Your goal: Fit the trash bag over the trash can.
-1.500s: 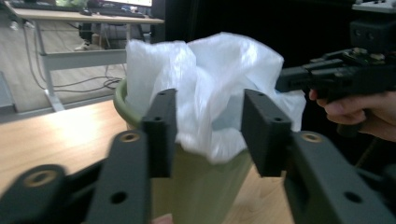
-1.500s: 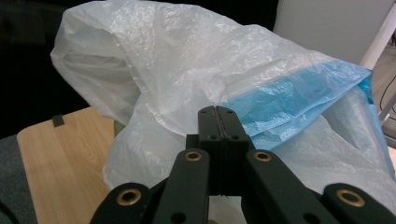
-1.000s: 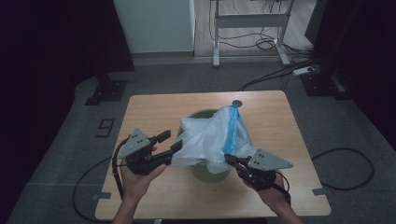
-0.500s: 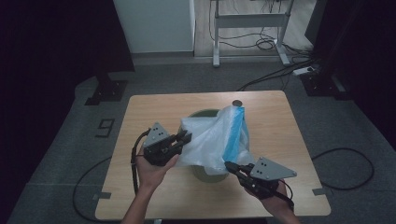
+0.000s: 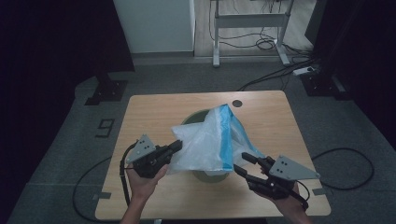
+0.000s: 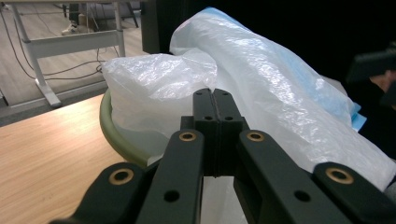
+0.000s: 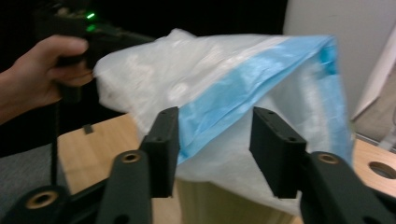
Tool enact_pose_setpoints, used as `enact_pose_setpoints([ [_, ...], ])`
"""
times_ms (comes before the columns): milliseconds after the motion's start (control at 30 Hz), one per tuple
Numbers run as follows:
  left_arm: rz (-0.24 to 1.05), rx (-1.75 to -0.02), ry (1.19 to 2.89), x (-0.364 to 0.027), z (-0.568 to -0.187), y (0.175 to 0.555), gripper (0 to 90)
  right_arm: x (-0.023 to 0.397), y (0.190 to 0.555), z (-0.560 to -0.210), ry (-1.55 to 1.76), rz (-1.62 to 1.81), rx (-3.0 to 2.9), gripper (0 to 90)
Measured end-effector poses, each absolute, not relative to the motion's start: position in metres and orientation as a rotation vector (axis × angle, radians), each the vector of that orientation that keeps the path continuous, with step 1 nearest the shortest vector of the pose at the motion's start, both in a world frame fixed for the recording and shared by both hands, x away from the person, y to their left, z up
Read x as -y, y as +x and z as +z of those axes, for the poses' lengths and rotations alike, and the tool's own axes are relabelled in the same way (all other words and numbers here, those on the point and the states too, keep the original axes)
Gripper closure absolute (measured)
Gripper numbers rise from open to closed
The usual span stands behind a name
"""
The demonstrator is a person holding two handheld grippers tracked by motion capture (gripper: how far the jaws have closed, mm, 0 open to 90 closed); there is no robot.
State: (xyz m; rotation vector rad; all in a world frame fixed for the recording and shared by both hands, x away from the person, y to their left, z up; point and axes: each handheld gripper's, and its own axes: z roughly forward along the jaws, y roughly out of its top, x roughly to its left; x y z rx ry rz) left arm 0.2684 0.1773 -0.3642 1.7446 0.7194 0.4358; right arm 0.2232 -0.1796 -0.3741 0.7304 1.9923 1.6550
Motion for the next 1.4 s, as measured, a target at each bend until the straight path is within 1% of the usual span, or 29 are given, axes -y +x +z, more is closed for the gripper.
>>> enact_pose_setpoints([
  [167, 0.434, -0.706, 1.73, -0.177, -0.367, 0.264, 89.9, 0.174, 0.236, -0.365, 0.799, 1.66, -1.97, 35.0],
  [367, 0.429, -0.698, 1.731, -0.178, -0.373, 0.255, 89.9, 0.159, 0.253, -0.361, 0.856, 1.674, -1.976, 26.6],
  [433, 0.426, -0.694, 1.733, -0.179, -0.375, 0.252, 89.8, 0.152, 0.255, -0.361, 0.842, 1.671, -1.991, 25.4],
  [533, 0.427, -0.693, 1.742, -0.181, -0.377, 0.247, 88.9, 0.137, 0.255, -0.363, 0.808, 1.637, -2.027, 26.5],
  [600, 0.433, -0.701, 1.741, -0.183, -0.377, 0.246, 85.3, 0.129, 0.255, -0.366, 0.802, 1.595, -2.057, 28.3],
  [667, 0.451, -0.713, 1.727, -0.186, -0.374, 0.244, 79.8, 0.123, 0.255, -0.371, 0.794, 1.559, -2.083, 31.3],
  [767, 0.477, -0.745, 1.694, -0.192, -0.367, 0.242, 64.1, 0.119, 0.254, -0.376, 0.779, 1.532, -2.104, 35.2],
  [833, 0.478, -0.749, 1.689, -0.193, -0.361, 0.242, 57.7, 0.118, 0.253, -0.377, 0.769, 1.525, -2.107, 37.1],
  [900, 0.482, -0.746, 1.692, -0.192, -0.354, 0.241, 54.0, 0.118, 0.253, -0.378, 0.764, 1.521, -2.11, 38.2],
  [1067, 0.459, -0.73, 1.734, -0.178, -0.341, 0.247, 50.7, 0.118, 0.253, -0.378, 0.766, 1.514, -2.113, 39.4],
  [1233, 0.423, -0.737, 1.798, -0.159, -0.336, 0.259, 47.9, 0.117, 0.252, -0.381, 0.76, 1.511, -2.119, 39.6],
  [1367, 0.394, -0.752, 1.842, -0.147, -0.338, 0.268, 47.2, 0.117, 0.251, -0.381, 0.756, 1.514, -2.118, 39.6],
  [1400, 0.391, -0.755, 1.85, -0.144, -0.339, 0.269, 48.7, 0.117, 0.251, -0.381, 0.754, 1.515, -2.117, 39.7],
])
